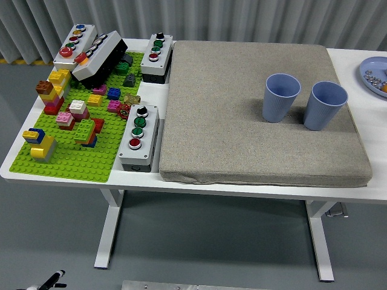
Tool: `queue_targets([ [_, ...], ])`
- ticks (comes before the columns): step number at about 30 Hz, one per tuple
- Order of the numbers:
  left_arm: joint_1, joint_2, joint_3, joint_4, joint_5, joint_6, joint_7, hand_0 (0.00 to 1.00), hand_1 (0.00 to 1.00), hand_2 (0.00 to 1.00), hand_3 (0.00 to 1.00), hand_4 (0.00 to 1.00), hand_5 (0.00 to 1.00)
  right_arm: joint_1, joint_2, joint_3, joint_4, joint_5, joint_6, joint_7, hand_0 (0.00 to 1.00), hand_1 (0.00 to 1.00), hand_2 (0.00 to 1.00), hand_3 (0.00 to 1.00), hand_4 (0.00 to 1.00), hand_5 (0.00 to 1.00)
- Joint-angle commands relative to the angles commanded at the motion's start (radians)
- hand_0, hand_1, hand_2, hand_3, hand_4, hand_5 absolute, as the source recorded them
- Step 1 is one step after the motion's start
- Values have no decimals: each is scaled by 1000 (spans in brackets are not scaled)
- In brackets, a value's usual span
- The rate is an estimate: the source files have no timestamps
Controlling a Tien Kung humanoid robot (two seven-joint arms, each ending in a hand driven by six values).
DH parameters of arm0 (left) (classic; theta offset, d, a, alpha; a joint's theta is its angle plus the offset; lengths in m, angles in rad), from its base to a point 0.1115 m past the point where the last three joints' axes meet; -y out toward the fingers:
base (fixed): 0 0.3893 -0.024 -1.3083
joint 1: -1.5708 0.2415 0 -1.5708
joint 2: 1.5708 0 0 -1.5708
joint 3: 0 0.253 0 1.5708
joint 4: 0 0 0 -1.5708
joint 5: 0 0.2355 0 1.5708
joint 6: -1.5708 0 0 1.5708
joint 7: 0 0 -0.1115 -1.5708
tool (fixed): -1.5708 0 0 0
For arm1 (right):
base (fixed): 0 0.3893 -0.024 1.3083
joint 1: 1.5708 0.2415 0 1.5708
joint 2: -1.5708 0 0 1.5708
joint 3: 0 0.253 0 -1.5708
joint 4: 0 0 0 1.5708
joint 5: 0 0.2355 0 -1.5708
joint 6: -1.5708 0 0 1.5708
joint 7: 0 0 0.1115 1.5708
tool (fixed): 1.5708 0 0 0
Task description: Pick cup pour cup place
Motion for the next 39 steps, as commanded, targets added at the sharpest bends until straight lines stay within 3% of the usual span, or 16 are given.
queue_targets([
  [39,9,0,22,0,-27,4,-3,863,847,862,774,641,972,1,0,-29,15,-8,3,-9,852,746,732,783,812,998],
])
